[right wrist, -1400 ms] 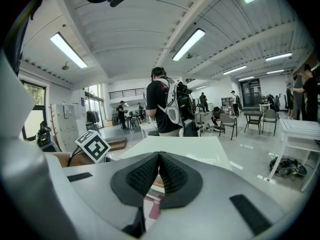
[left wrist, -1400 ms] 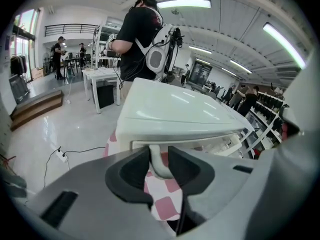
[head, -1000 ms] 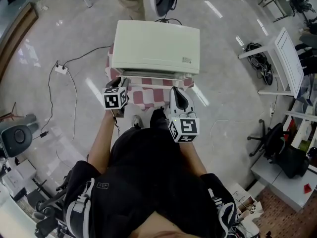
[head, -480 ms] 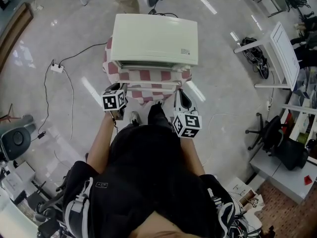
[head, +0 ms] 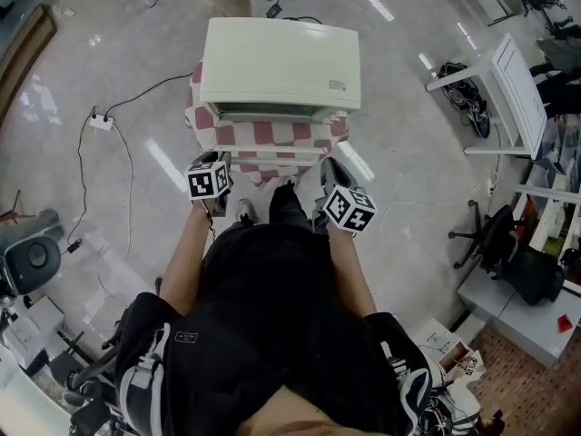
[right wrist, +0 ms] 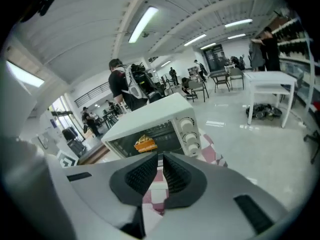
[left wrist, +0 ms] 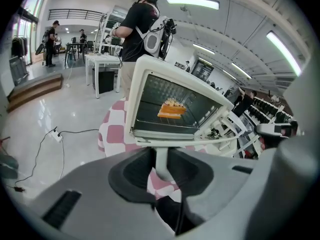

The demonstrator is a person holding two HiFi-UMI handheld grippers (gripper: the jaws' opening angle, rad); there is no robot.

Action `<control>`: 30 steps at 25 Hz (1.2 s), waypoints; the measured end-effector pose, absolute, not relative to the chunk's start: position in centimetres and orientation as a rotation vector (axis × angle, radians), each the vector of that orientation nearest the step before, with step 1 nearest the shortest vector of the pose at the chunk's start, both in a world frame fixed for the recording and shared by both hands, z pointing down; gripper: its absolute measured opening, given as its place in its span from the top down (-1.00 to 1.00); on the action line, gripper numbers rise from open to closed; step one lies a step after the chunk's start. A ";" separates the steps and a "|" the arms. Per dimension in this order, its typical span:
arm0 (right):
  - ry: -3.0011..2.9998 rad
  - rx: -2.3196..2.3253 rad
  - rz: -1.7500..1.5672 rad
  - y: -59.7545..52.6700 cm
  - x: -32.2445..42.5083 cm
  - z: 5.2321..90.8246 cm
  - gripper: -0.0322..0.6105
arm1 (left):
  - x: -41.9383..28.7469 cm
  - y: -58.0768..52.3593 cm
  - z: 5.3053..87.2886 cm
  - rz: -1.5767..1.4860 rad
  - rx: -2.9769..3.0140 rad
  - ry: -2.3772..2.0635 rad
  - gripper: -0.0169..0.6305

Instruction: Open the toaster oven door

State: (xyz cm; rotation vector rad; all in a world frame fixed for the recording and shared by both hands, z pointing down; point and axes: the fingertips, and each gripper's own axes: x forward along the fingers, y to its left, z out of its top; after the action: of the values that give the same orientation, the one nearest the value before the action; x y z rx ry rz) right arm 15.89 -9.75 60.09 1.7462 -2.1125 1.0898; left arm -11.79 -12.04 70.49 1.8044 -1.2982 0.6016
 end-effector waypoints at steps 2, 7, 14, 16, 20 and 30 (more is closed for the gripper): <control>-2.094 1.765 1.224 -10.1 16.4 61.4 0.59 | -11.9 -12.0 70.6 0.604 1.801 -1.302 0.65; -2.016 1.825 1.529 -11.3 18.0 64.7 0.38 | -11.8 -12.3 70.7 0.608 1.794 -1.304 0.65; -1.913 1.863 1.896 -12.0 18.3 67.9 0.33 | -12.2 -11.7 71.0 0.610 1.781 -1.313 0.65; -1.895 1.853 1.971 -12.2 18.1 68.5 0.33 | -12.2 -11.5 71.2 0.616 1.776 -1.314 0.65; -1.882 1.817 2.010 -12.3 17.8 69.2 0.52 | -12.1 -11.5 71.3 0.619 1.777 -1.318 0.65; -1.931 1.779 2.000 -12.3 18.1 69.2 0.54 | -11.9 -10.7 70.5 0.510 1.774 -1.194 0.28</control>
State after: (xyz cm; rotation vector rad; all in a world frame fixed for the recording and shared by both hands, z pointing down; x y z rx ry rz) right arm 18.12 -12.31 69.18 1.7786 -1.9308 2.0002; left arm -11.85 -10.67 70.50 1.7740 -1.1938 0.5102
